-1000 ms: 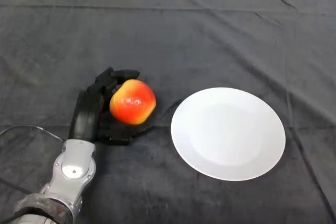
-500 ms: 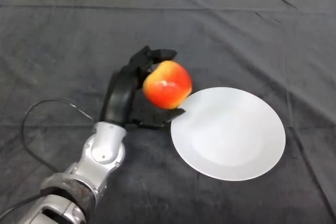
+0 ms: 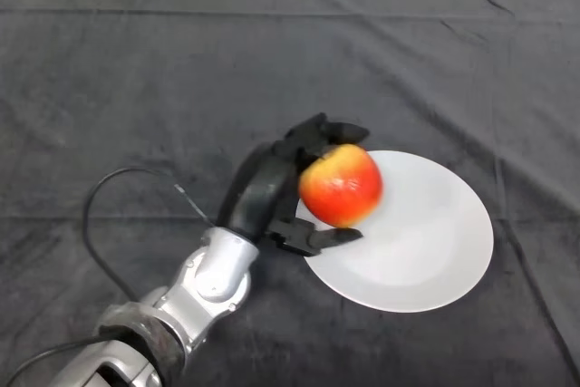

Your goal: Move the apple to the plate

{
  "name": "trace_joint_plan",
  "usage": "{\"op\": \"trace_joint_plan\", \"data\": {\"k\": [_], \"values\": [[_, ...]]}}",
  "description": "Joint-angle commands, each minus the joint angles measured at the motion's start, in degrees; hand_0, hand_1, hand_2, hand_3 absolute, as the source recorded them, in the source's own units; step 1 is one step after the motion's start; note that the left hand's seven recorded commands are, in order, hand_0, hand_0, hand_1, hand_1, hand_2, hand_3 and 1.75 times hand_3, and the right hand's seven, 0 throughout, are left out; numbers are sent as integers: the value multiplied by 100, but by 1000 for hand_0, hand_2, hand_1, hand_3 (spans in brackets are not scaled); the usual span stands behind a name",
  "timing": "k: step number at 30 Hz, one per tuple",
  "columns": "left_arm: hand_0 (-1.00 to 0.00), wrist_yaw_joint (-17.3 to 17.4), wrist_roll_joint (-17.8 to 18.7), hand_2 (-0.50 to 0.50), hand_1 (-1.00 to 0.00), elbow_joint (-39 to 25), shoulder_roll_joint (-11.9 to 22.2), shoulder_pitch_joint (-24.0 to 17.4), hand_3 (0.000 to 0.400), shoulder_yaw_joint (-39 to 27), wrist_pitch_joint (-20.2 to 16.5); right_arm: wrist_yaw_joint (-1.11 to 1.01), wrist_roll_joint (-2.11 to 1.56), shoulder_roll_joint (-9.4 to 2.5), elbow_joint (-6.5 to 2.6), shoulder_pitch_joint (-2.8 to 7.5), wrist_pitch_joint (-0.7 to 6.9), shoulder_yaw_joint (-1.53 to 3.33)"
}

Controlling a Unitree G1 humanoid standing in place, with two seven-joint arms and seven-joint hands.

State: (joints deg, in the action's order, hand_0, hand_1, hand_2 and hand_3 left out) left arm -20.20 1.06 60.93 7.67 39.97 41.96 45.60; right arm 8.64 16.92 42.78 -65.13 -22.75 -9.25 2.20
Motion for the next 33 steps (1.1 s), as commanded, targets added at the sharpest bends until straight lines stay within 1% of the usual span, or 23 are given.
{"op": "trace_joint_plan", "data": {"k": [1, 4, 5, 6, 7, 8, 9, 10, 12, 13, 14, 15, 18, 19, 20, 23, 25, 26, 27, 28, 30, 31, 33], "values": [[-1000, -51, 143, 0, -1000, -258, 12, 226, 400, 211, -121, 24, -6, -260, -153, 237, 47, 80], [-1000, -21, 219, 0, -1000, -361, 32, 205, 400, 455, -248, 25, -5, -260, -155, 236, 45, 81], [-1000, -8, 245, -12, -976, -390, 40, 201, 400, 524, -286, 25, -5, -260, -156, 236, 45, 81], [-1000, 11, 280, -47, -906, -426, 51, 198, 400, 607, -335, 25, -5, -260, -157, 235, 44, 81], [-1000, 26, 306, -112, -776, -449, 60, 198, 400, 663, -369, 25, -5, -260, -158, 235, 44, 81], [-1000, 42, 331, -153, -694, -470, 69, 197, 400, 714, -401, 25, -5, -260, -159, 235, 43, 81], [-1000, 63, 365, -182, -635, -494, 83, 197, 400, 774, -441, 26, -5, -260, -159, 234, 42, 82], [-1000, 79, 391, -186, -627, -511, 93, 197, 400, 818, -472, 26, -5, -260, -160, 234, 42, 82], [-1000, 107, 442, -229, -541, -538, 110, 198, 400, 893, -532, 26, -5, -260, -161, 233, 41, 82], [-1000, 119, 466, -267, -467, -548, 118, 198, 400, 924, -560, 26, -5, -260, -162, 233, 41, 82], [-1000, 128, 489, -465, -71, -557, 124, 199, 400, 951, -587, 26, -4, -260, -163, 233, 40, 82], [-1000, 137, 513, -496, -8, -566, 130, 201, 400, 978, -615, 26, -4, -260, -163, 233, 40, 82], [-827, 154, 580, -414, 0, -583, 143, 206, 331, 1037, -690, 27, -4, -260, -164, 232, 39, 83], [-788, 158, 601, -394, 0, -588, 146, 208, 315, 1053, -712, 27, -4, -260, -165, 232, 38, 83], [-776, 161, 621, -388, 0, -591, 149, 211, 311, 1067, -733, 27, -4, -260, -165, 232, 38, 83], [-639, 165, 678, -320, 0, -600, 156, 217, 256, 1102, -789, 27, -4, -260, -166, 231, 37, 83], [-584, 168, 714, -292, 0, -601, 163, 220, 234, 1118, -816, 28, -4, -260, -167, 231, 37, 83], [-506, 171, 731, -253, 0, -600, 167, 222, 202, 1122, -824, 28, -4, -260, -167, 231, 36, 83], [-490, 173, 748, -245, 0, -597, 173, 223, 196, 1125, -830, 28, -4, -260, -168, 231, 36, 83], [-353, 176, 762, -176, 0, -592, 181, 221, 141, 1126, -830, 28, -4, -260, -168, 231, 36, 83], [-192, 184, 787, -96, 0, -577, 204, 211, 77, 1119, -817, 28, -4, -260, -169, 230, 35, 84], [0, 189, 797, 0, 0, -567, 218, 206, 0, 1110, -806, 28, -4, -260, -169, 230, 35, 84], [0, 198, 815, 0, 0, -539, 244, 195, 0, 1085, -781, 28, -4, -260, -170, 230, 35, 84]]}}
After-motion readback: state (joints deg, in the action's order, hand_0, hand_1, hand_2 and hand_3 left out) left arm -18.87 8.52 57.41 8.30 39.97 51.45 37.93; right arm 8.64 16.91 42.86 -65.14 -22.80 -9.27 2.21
